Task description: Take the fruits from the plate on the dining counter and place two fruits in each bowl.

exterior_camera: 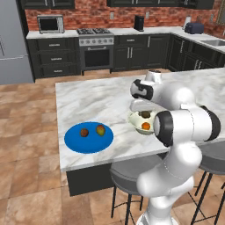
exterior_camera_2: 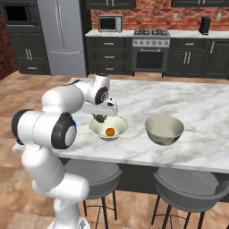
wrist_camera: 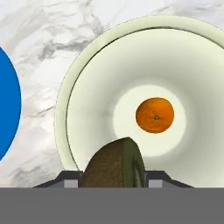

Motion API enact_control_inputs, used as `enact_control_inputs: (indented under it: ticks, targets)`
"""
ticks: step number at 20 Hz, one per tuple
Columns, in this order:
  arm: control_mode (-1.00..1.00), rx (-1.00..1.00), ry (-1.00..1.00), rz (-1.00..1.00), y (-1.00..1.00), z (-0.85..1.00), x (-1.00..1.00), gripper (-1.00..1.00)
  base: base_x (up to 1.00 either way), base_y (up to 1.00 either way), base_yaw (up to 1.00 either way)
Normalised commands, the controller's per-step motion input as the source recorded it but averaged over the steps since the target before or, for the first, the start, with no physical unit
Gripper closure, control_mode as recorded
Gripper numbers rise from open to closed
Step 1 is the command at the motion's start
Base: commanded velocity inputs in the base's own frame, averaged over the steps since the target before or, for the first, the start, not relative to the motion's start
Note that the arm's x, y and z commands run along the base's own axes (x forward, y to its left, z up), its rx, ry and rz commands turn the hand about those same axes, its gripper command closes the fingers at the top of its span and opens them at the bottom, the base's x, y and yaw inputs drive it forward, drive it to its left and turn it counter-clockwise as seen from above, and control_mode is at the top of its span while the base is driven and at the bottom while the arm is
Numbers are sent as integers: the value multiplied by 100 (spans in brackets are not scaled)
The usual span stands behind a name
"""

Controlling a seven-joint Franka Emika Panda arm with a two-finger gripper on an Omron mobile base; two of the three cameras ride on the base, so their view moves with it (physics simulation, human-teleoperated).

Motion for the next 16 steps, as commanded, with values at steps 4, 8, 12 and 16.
enact_control_inputs:
  ticks: [4,8,12,16]
  targets:
    - [-100,-1,-1,0,-76,-66,34,100,0,0,0]
    - [-100,0,-1,-1,-35,-62,20,100,0,0,0]
    - [-100,0,0,0,-1,-30,19,100,0,0,0]
    - [-100,0,0,0,0,-1,13,100,0,0,0]
